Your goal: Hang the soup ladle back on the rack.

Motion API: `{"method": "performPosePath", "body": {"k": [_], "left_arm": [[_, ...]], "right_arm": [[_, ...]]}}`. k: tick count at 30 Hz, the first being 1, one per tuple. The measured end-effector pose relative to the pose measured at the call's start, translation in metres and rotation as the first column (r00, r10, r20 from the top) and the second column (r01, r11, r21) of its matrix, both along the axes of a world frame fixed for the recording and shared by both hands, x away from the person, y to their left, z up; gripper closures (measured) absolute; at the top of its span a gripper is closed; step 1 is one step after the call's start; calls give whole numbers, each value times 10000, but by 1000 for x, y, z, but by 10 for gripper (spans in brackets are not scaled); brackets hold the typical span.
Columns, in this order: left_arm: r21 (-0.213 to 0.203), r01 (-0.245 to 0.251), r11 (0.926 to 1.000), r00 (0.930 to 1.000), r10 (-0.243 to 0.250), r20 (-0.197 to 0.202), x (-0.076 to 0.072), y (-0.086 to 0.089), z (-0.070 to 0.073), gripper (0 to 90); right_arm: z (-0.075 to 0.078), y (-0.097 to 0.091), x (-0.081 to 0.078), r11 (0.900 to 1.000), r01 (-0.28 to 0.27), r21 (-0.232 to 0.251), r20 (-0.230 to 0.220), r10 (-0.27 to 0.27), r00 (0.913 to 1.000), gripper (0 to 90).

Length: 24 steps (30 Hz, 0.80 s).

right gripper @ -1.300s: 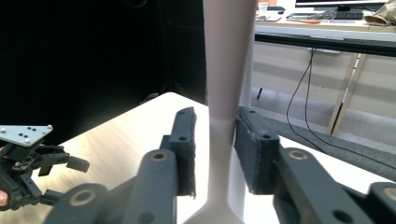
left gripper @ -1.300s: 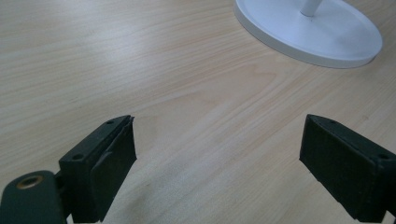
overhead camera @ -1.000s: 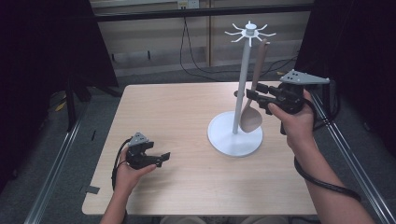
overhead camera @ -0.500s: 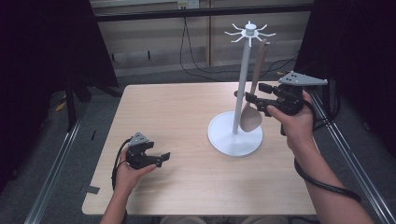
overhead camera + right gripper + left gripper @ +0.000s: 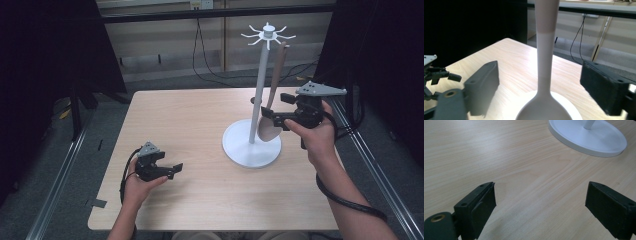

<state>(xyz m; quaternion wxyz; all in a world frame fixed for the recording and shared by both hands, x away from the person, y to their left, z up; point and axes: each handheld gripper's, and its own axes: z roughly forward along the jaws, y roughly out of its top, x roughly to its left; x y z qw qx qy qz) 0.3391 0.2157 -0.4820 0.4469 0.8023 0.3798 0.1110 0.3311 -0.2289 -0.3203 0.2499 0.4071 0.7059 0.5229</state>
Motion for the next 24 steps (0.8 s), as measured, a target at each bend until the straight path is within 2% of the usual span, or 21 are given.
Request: {"method": "performPosePath", "body": {"k": [10,24], "left_arm": [[-28,91,10000,10000,-91,20,0,-2,0,82],[-3,89,10000,10000,-89,33,0,-2,0,81]], "right_arm": [[-7,2,-5,9998,-77,-186,-199,73,9998,85],[-20,4,-12,9988,-324,-368,-441,308,9986,62]]}}
